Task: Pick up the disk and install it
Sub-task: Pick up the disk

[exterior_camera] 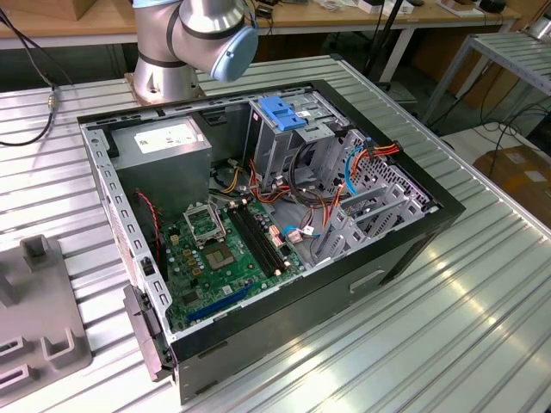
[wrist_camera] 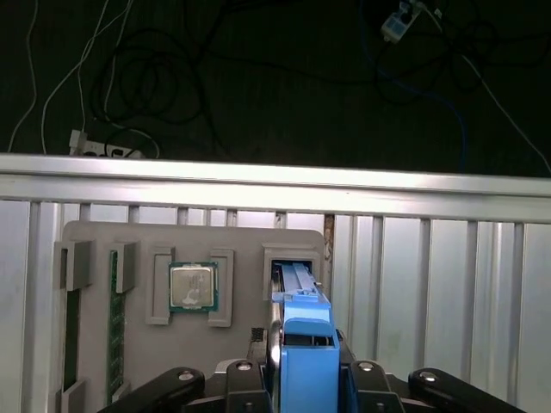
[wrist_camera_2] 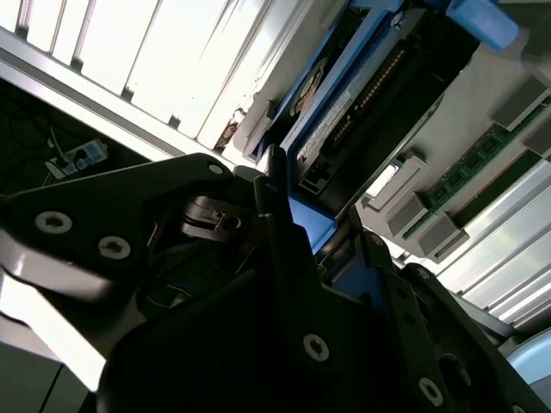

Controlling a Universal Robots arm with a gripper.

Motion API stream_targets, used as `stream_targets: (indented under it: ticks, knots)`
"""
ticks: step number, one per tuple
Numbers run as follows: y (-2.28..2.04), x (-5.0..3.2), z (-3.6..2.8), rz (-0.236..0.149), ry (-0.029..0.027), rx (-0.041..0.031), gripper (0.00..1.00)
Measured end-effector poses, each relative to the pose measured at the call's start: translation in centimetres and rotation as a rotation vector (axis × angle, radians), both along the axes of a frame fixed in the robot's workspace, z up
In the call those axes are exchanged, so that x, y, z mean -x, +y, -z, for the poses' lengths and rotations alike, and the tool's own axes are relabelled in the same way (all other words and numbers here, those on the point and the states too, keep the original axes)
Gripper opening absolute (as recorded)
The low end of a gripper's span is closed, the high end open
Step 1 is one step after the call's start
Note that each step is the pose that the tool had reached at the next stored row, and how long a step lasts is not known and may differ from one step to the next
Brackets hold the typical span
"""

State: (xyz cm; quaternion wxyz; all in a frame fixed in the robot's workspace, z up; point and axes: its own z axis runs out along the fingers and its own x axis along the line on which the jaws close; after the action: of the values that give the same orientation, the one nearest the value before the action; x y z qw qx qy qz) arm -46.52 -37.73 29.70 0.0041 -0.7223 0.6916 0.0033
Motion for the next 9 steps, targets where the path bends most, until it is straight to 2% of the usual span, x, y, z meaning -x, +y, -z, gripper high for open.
stream_targets:
  ticks: [6,9]
  knots:
    - [0.0,0.0,0.01,0.015,0.0,0.0,0.37]
    - [0.0,0.0,0.01,0.043,0.0,0.0002,0.37]
